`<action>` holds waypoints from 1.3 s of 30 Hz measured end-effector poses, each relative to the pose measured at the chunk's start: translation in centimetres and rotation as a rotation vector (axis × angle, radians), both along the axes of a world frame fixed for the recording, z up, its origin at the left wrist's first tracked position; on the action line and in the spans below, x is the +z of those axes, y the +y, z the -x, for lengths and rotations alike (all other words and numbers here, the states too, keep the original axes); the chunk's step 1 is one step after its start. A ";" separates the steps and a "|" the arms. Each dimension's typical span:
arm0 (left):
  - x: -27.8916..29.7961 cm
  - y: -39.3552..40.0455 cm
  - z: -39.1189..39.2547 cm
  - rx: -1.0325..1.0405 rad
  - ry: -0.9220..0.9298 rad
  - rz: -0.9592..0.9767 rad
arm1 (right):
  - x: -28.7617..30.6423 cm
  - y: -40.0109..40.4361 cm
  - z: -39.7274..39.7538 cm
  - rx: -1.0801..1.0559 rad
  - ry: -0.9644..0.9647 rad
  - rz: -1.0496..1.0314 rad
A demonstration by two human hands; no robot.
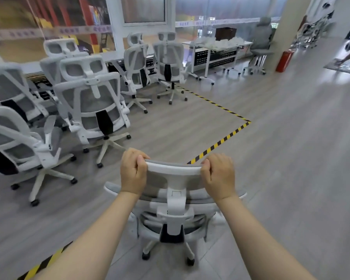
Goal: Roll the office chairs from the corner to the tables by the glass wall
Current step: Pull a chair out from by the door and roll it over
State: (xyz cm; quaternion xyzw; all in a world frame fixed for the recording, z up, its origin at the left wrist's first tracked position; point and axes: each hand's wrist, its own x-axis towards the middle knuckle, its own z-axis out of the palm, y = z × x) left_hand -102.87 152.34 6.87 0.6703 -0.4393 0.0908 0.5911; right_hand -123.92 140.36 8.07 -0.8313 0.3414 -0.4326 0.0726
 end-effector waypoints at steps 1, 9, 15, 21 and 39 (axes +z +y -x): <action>0.1 -1.7 -0.5 0.008 0.004 -0.008 | 0.0 -1.9 -0.7 -0.001 0.002 -0.009; 0.1 -15.4 -6.3 0.062 0.013 0.007 | 0.0 -16.9 -7.5 0.036 -0.026 0.008; 0.0 -26.5 -12.9 0.070 -0.016 0.044 | -0.3 -28.2 -14.0 0.036 0.010 0.049; -0.1 -36.7 -20.1 0.024 -0.069 -0.032 | -0.1 -39.5 -20.7 0.069 0.027 0.022; 0.4 -68.4 -34.8 0.182 0.049 -0.038 | -0.1 -74.1 -38.4 0.241 -0.093 0.079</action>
